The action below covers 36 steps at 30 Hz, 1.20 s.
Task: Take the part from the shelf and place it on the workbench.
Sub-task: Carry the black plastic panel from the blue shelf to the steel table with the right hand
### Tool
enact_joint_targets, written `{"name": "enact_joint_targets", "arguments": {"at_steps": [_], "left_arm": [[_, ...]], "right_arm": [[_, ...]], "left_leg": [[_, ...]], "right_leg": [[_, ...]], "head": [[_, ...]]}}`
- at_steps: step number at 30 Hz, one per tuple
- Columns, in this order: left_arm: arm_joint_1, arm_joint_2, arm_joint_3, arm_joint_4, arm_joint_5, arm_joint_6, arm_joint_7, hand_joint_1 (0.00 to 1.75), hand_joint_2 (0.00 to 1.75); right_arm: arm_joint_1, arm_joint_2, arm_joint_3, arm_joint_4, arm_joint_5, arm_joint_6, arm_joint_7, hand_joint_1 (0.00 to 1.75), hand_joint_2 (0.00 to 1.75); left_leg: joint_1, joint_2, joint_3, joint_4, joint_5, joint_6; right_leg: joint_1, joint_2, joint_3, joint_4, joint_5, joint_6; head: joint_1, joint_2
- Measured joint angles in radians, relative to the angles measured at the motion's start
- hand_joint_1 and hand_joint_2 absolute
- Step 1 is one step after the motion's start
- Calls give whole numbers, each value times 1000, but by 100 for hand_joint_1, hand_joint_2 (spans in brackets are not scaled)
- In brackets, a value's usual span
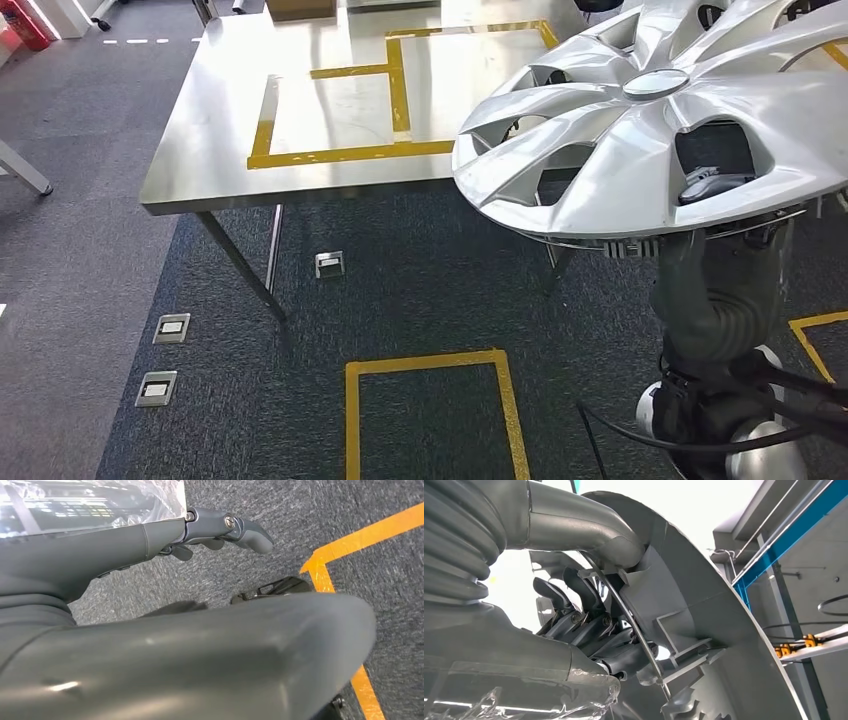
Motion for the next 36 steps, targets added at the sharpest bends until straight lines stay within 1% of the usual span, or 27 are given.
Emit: {"name": "enact_joint_targets", "arguments": {"at_steps": [1,2,3,4,5,6,7,9,11,12,13,15,16,17,18,20,21,22,23,25,27,28,31,32,33,34,36], "left_arm": [[2,0,0,0,0,0,0,0,175],[5,0,0,0,0,0,0,0,175],[7,0,0,0,0,0,0,0,175],[8,0,0,0,0,0,0,0,175],[8,1,0,0,0,0,0,0,175],[9,2,0,0,0,0,0,0,175],[10,2,0,1,0,0,0,0,175],[11,3,0,1,-1,0,1,0,175],[10,3,1,1,-2,1,2,0,175],[9,4,1,1,-3,2,1,0,175],[9,3,1,1,-4,2,1,0,175],[11,0,2,1,-4,3,1,0,175],[14,-2,2,1,-4,2,2,0,175],[17,-3,2,1,-4,2,3,0,175],[20,-4,2,1,-4,2,4,0,175],[22,-6,2,1,-4,2,5,0,175],[22,-6,2,1,-4,2,5,0,175],[22,-6,2,1,-4,3,5,0,175],[22,-6,2,1,-4,3,6,0,175],[19,-7,2,1,-4,3,7,0,175],[13,-7,2,1,-4,3,7,0,175],[11,-7,2,1,-4,3,6,0,175],[13,-6,2,1,-4,2,7,0,175],[15,-6,2,1,-4,2,7,0,175],[16,-6,2,1,-4,2,7,0,175],[16,-6,2,1,-4,2,7,0,175],[17,-6,2,1,-4,2,7,0,175]], "right_arm": [[0,0,0,1,0,0,0,175,175],[0,1,0,2,0,0,0,175,175],[0,2,1,3,0,0,0,175,175],[0,2,1,3,0,0,0,175,175],[0,2,1,3,0,0,0,175,175],[0,3,1,4,0,0,0,175,175],[0,3,2,4,0,0,-1,175,175],[-1,4,2,5,0,1,-1,175,175],[0,5,1,6,0,1,-1,175,175],[-1,5,1,6,0,1,-1,175,175],[-1,5,1,7,0,2,-1,175,175],[0,5,1,10,0,2,-1,175,175],[0,5,1,12,0,2,-1,175,175],[1,5,1,14,0,2,-1,175,175],[1,5,1,16,0,2,-1,175,175],[2,5,1,18,0,3,-1,175,175],[2,5,2,19,0,3,-1,175,175],[3,5,2,20,0,3,-1,175,175],[5,5,2,21,0,3,-2,175,175],[6,5,2,22,-1,3,-2,175,175],[6,5,1,22,-1,3,-2,175,175],[6,5,1,22,-1,3,-2,175,175],[9,5,2,24,-1,3,-2,175,175],[10,5,2,25,-1,3,-2,175,175],[10,5,2,25,-1,3,-2,175,175],[10,5,2,25,-1,3,-2,175,175],[10,5,2,25,-1,3,-2,175,175]], "left_leg": [[-1,0,-33,46,-2,2],[-2,0,-53,60,15,6],[-4,0,-57,37,53,12],[-9,0,-46,-18,105,21],[-14,2,-31,-69,146,34],[-21,3,-15,-112,176,47],[-28,4,-4,-139,187,59],[-37,7,13,-164,177,73],[-30,5,45,-214,157,78],[-26,3,64,-237,147,79],[-21,0,78,-253,139,77],[-18,-4,92,-257,128,74],[-17,-5,100,-257,120,72],[-16,-6,110,-257,112,70],[-14,-8,123,-257,102,66],[-9,-9,148,-257,80,57],[-8,-10,158,-255,70,51],[-8,-11,162,-254,62,44],[-8,-11,165,-253,56,36],[-9,-10,175,-254,45,22],[-9,-6,169,-223,33,15],[-9,-5,150,-179,19,13],[-9,-3,54,5,-57,11],[-10,-3,29,34,-68,12],[-10,-2,17,29,-57,14],[-11,-2,17,-9,-20,17],[-17,-2,28,-120,87,32]], "right_leg": [[3,0,9,0,-8,-2],[6,1,20,0,-17,-3],[10,2,34,0,-27,-4],[13,2,49,-1,-38,-3],[14,1,63,-3,-47,-2],[15,1,73,-7,-55,1],[13,1,80,-11,-60,6],[10,-1,85,-18,-57,20],[10,-3,78,-3,-52,31],[10,-3,63,26,-55,35],[9,-1,35,71,-67,39],[5,2,-42,182,-108,50],[3,2,-77,219,-122,55],[1,2,-101,230,-119,59],[1,2,-110,208,-95,61],[0,1,-96,94,7,61],[2,0,-89,40,45,59],[5,0,-86,7,70,52],[8,1,-87,-5,75,42],[10,1,-85,-5,64,19],[6,0,-66,-13,54,6],[4,-1,-53,-17,50,2],[6,-1,-19,-22,28,-5],[8,1,-6,-22,19,-5],[9,2,7,-22,9,-5],[11,3,22,-22,0,-5],[15,3,50,-23,-19,-1]], "head": [[-2,0],[-4,0],[-6,0],[-7,0],[-6,0],[-5,0],[-4,0],[-6,0],[-9,0],[-6,0],[0,0],[12,0],[15,0],[18,0],[19,0],[24,0],[27,0],[31,0],[32,0],[31,0],[26,0],[21,0],[7,0],[4,0],[1,0],[-2,0],[-5,0]]}}
